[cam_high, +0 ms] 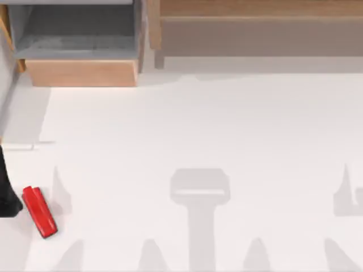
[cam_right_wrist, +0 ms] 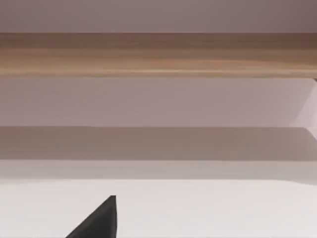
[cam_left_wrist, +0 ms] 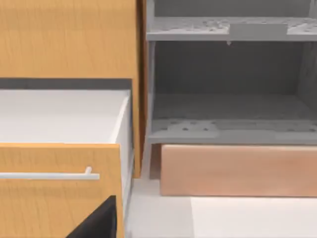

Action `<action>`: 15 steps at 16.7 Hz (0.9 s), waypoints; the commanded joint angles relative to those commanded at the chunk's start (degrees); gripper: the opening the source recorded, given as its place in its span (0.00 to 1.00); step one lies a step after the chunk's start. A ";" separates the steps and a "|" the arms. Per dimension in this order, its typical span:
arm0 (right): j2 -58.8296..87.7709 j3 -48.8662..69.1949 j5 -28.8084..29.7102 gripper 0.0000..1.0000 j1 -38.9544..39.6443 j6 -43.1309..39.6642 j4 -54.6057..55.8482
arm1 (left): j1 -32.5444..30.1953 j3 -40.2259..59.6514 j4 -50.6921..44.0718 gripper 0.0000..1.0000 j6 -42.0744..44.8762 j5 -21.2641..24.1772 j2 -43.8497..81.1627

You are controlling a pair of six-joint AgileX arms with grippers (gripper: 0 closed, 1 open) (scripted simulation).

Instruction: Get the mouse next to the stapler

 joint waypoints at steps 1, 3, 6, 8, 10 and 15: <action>0.00 0.00 0.00 1.00 0.00 0.00 0.00 | 0.00 0.00 0.00 1.00 0.00 0.00 0.00; 0.00 0.00 0.00 1.00 0.00 0.00 0.00 | 0.03 0.38 -0.22 1.00 0.07 -0.02 0.35; 0.00 0.00 0.00 1.00 0.00 0.00 0.00 | 0.41 4.24 -2.52 1.00 0.80 -0.14 3.95; 0.00 0.00 0.00 1.00 0.00 0.00 0.00 | 0.98 8.91 -5.35 1.00 1.66 -0.24 8.47; 0.00 0.00 0.00 1.00 0.00 0.00 0.00 | 1.85 15.22 -9.17 1.00 2.80 -0.32 14.70; 0.00 0.00 0.00 1.00 0.00 0.00 0.00 | 5.10 36.13 -21.69 1.00 6.23 -0.35 35.94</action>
